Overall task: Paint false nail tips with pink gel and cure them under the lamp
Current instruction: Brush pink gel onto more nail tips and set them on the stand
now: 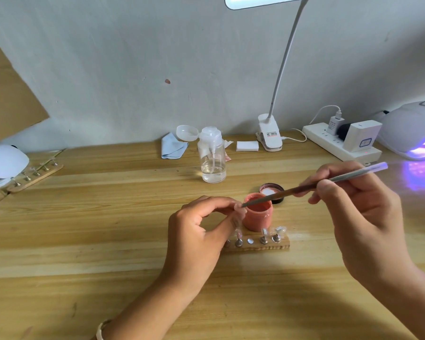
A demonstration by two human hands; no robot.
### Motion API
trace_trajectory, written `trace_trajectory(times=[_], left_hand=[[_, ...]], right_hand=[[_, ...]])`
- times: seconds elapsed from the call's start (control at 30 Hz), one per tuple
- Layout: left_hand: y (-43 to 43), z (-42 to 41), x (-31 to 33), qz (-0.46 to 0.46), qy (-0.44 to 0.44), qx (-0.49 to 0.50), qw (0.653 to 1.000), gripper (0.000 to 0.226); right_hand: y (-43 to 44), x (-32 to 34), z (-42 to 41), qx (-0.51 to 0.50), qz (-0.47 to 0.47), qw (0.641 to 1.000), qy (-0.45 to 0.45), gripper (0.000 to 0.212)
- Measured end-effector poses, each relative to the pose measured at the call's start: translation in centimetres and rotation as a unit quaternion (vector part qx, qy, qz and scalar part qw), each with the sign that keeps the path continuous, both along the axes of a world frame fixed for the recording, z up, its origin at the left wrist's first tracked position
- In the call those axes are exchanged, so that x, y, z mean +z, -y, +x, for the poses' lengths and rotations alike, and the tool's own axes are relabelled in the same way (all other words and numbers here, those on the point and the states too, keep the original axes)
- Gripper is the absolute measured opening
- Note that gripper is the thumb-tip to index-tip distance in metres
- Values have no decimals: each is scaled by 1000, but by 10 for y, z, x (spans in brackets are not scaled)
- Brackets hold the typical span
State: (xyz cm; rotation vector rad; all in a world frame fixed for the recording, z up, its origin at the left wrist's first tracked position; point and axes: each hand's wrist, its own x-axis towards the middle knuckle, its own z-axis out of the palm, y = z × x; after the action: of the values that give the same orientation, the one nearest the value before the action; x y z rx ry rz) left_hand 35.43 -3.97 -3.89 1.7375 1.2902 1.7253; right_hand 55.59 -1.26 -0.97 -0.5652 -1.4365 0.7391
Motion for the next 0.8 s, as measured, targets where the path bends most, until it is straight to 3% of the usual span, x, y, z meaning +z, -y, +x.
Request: trace_trajectory(times=[0.13,0.33,0.53,0.8], left_hand=[[-1,1,1,7,-7,3,1000,8],[1,1,2,-20,29,-8,999,8],[3,2,6,-15,3,-5,1000,7],[3,1,8,-19,-38,32,999,10]], right_hand=[[-2,4,2,-31,-15,998,-48,12],[-1,0,-1,-2,-13,1000,-17,6],[-2,4,3,-24,-14,999,-43,9],[0,-2,2,-14,19,1000,21,6]])
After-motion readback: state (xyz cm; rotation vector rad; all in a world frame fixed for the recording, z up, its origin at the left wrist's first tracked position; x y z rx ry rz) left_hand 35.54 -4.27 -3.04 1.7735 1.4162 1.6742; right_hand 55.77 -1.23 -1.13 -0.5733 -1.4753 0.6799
